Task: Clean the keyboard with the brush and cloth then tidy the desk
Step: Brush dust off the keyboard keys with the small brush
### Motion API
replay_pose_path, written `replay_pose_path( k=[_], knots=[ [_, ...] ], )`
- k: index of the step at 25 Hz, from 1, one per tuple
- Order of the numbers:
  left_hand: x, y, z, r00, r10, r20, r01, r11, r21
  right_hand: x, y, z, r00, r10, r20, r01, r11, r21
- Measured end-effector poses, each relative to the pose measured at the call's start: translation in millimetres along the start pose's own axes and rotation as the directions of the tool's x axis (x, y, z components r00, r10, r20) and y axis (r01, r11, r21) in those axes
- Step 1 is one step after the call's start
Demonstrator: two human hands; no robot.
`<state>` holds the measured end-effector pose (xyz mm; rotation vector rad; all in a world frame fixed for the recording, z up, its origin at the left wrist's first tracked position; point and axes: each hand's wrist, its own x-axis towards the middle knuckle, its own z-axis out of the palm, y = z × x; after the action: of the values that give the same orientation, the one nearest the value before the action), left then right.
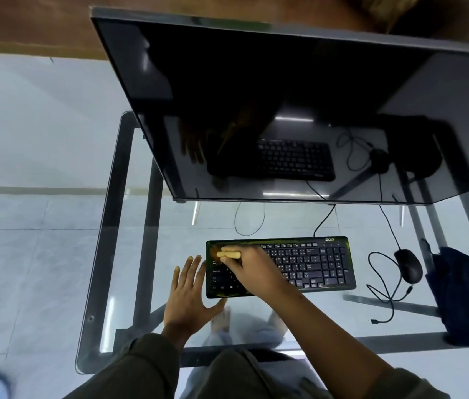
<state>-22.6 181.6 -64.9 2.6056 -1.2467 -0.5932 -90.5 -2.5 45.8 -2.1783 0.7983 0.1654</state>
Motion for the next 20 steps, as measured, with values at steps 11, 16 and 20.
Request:
replay_pose_path(
  k=[11, 16, 20],
  knots=[
    [0, -2, 2, 1.000, 0.005, 0.010, -0.005, 1.000, 0.002, -2, 8, -7, 1.000, 0.017, 0.008, -0.017, 0.999, -0.028],
    [0, -1, 2, 1.000, 0.016, 0.005, -0.016, 1.000, -0.008, -5, 13, -11, 0.999, 0.027, -0.031, -0.028, 0.999, -0.029],
    [-1, -2, 1, 1.000, 0.019, -0.003, -0.019, 1.000, -0.008, -9, 16, -6, 0.999, 0.048, 0.017, -0.047, 0.998, -0.039]
  ],
)
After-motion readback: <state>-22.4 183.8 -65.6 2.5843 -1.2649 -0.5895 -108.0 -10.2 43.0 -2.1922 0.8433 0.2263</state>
